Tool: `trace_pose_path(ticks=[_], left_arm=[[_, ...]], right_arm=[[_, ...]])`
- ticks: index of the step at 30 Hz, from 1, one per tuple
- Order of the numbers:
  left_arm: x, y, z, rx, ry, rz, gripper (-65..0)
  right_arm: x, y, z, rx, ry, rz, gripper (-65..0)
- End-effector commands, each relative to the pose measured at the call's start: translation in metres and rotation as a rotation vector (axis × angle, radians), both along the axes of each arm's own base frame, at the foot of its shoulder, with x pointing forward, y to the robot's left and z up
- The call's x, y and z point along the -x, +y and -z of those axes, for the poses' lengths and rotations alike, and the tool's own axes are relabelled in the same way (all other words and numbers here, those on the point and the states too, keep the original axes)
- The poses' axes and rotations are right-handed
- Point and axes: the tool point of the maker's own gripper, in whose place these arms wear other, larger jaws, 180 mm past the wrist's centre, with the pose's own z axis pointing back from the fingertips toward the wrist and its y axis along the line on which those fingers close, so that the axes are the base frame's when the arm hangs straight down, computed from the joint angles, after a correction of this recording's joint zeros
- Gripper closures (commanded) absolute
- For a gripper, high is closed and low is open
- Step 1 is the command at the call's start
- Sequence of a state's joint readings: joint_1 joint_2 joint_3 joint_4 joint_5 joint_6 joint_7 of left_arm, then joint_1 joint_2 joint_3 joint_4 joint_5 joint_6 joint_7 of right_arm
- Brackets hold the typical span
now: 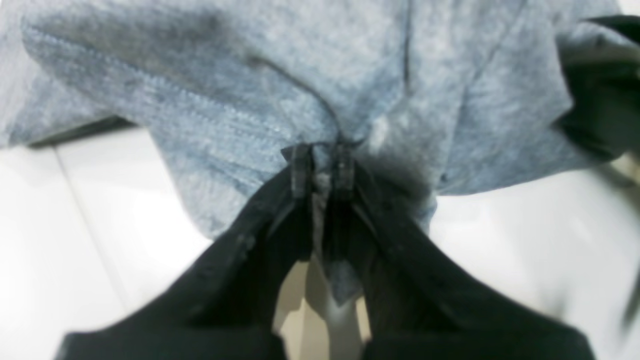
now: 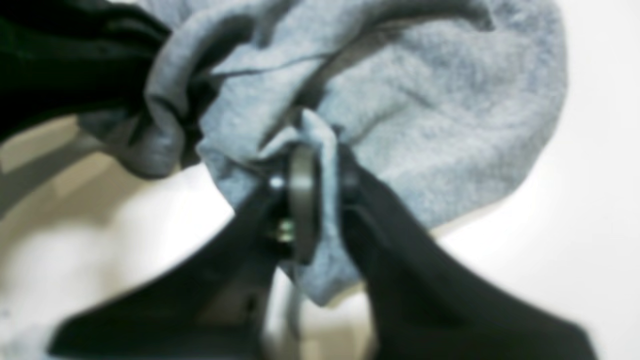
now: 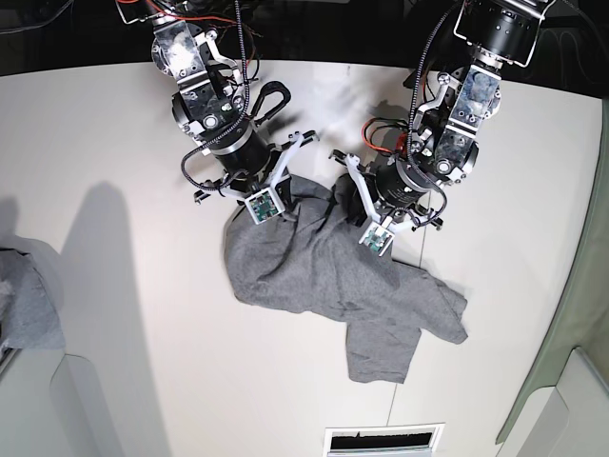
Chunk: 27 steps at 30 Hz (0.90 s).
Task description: Layout the t-shirt on the table in an organized manner, then fold the t-shirt properly
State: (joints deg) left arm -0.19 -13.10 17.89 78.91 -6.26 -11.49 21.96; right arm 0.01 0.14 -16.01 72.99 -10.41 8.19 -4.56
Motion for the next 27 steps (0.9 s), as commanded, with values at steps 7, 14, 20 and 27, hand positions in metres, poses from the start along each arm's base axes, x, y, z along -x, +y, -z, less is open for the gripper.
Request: trace_pose_path(ticks=[7, 14, 20, 27], left_arm=[[-0.015, 0.069, -0.081, -0.138, -0.211, -0.064, 0.0], [-0.011, 0.09, -0.159, -0.221, -0.351, -0.065, 0.0], [-0.011, 0.093, -0.208, -0.265, -0.466, -0.049, 0.0], [-0.01, 0.093, -0.232, -0.334, -0.541, -0.024, 0.0]], right_arm=[[-0.043, -0.039, -0.053, -0.021, -0.157, 0.149, 0.0], [-0.063, -0.088, -0.112, -0.02, -0.247, 0.269, 0.0], [-0.071, -0.133, -0.148, -0.019, -0.325, 0.347, 0.0], [-0.075, -0.156, -0.164, -0.091, -0.341, 0.407, -38.5]])
